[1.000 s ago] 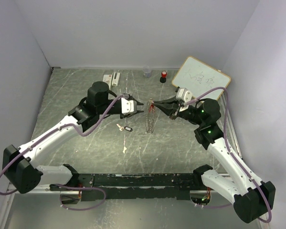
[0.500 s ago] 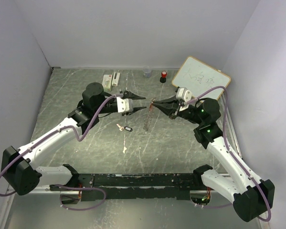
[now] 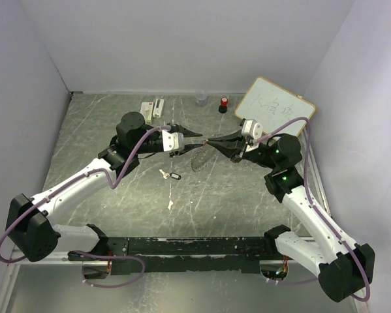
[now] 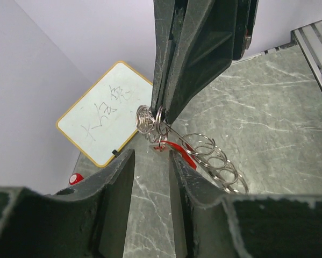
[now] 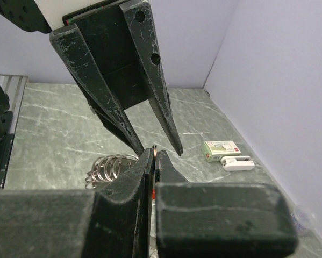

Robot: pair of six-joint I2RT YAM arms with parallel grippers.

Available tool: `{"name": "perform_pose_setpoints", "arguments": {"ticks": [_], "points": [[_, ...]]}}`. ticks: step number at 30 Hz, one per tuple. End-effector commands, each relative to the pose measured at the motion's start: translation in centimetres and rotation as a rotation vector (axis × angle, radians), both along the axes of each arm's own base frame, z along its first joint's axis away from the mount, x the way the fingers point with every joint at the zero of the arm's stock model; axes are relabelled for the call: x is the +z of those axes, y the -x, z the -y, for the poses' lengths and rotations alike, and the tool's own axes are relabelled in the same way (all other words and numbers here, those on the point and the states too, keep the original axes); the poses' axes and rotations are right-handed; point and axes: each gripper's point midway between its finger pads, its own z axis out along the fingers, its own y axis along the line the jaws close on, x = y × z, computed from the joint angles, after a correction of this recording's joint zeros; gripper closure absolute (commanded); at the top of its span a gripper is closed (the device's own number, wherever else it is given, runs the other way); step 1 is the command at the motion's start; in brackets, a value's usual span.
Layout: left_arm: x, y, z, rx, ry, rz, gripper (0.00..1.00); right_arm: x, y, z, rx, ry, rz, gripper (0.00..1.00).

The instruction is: Put the keys on the keyring

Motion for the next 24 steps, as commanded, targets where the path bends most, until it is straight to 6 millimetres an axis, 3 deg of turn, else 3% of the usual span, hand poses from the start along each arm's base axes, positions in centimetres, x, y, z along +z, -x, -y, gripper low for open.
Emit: {"name": "perform_pose_setpoints", "arguments": {"ticks": [1, 18, 24], "points": [[2.3, 0.6, 0.6, -0.050, 0.051, 0.049, 0.59, 1.9, 0.3, 0.0, 0.012, -0.030, 0.059, 1.00], [2.9, 1.9, 1.1, -0.113, 0.066, 0.057, 0.68, 1.4, 0.0, -0.1, 0.012, -0.025, 0.048, 1.00], [2.9, 2.0, 1.3, -0.124, 0.064, 0.053, 0.92, 1.5, 0.0, -0.1, 0.013, -0.028, 0.047, 1.00]]}}
